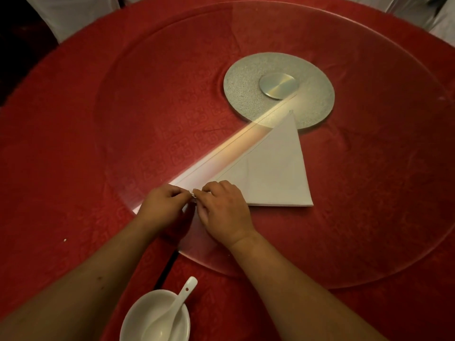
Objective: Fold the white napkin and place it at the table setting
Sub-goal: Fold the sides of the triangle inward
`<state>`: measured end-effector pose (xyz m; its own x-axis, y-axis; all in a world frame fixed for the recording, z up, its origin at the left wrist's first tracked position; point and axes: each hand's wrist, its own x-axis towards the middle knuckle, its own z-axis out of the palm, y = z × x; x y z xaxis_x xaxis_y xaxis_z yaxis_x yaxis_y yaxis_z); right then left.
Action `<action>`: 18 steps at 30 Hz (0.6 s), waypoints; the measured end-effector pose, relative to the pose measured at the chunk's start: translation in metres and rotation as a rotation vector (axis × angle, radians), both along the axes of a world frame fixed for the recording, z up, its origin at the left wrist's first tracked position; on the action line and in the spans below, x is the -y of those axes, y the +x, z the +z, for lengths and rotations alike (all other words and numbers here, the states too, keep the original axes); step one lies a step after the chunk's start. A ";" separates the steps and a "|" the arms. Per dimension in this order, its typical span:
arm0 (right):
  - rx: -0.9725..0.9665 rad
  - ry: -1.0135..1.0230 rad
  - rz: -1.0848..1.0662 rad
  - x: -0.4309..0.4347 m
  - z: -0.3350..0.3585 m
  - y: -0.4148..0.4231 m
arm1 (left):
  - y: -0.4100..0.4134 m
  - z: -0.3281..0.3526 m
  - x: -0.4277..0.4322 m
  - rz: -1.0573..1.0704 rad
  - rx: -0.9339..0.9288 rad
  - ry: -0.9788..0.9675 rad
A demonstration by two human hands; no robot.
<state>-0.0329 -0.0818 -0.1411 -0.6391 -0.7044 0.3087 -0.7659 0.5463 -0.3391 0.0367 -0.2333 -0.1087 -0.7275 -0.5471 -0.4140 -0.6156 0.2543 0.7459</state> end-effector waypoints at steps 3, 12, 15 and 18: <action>0.051 0.033 0.013 -0.003 0.001 0.004 | 0.000 0.004 -0.002 0.051 0.000 0.045; 0.079 0.044 -0.013 -0.006 0.004 0.010 | -0.004 0.009 -0.006 0.083 0.015 0.100; 0.063 0.048 -0.047 -0.021 0.009 0.005 | -0.008 0.022 -0.003 0.019 0.048 0.162; 0.039 0.056 -0.040 -0.056 0.011 -0.003 | -0.009 0.035 -0.008 -0.211 0.110 0.277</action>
<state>-0.0362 -0.0262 -0.1300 -0.6776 -0.6939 0.2438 -0.7302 0.5950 -0.3358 0.0272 -0.2254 -0.0741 -0.7551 -0.2459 -0.6078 -0.6519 0.1820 0.7362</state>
